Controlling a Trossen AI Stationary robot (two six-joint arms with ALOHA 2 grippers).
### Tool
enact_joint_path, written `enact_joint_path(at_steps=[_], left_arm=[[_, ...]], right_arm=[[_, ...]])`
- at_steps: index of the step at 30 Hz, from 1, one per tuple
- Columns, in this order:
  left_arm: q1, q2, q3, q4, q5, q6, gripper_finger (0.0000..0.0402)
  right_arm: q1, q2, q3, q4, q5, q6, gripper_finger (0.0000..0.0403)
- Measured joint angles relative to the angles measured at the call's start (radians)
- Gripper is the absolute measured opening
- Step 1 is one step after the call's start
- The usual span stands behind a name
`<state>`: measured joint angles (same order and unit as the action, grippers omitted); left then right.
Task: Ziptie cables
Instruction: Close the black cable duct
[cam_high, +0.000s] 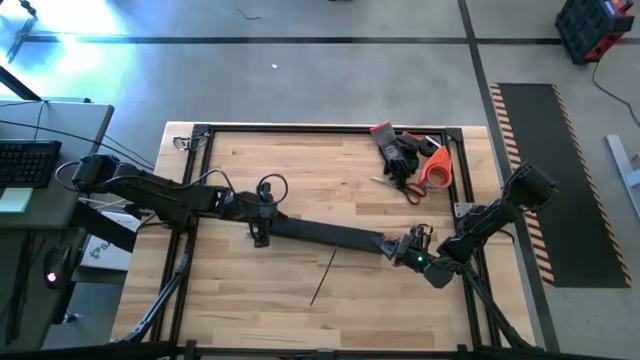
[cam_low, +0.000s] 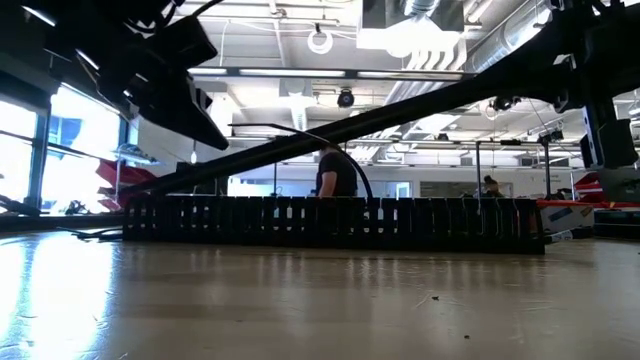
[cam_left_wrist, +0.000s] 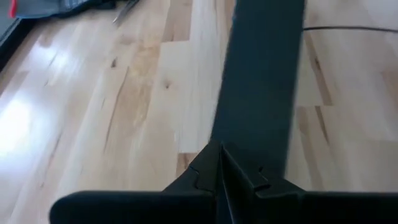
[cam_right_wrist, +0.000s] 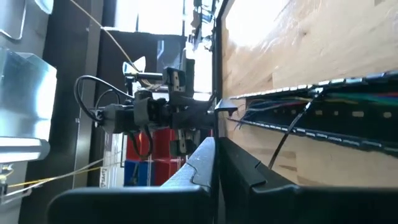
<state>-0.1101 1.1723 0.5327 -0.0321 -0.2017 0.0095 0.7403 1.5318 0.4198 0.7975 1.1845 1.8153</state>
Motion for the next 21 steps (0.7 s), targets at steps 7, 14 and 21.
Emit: enact_joint_path(at_steps=[7,14,21], left_arm=[[0.019,0.001,0.0,0.009,0.043,0.002,0.0],[0.018,0.001,0.0,0.019,0.069,0.0,0.0],[0.018,0.001,0.0,0.032,0.118,-0.005,0.0]], right_arm=[[0.0,0.0,0.0,-0.008,-0.008,0.001,0.0],[0.0,0.0,0.0,-0.01,-0.008,0.004,0.0],[0.0,0.0,0.0,-0.011,-0.017,0.021,0.0]])
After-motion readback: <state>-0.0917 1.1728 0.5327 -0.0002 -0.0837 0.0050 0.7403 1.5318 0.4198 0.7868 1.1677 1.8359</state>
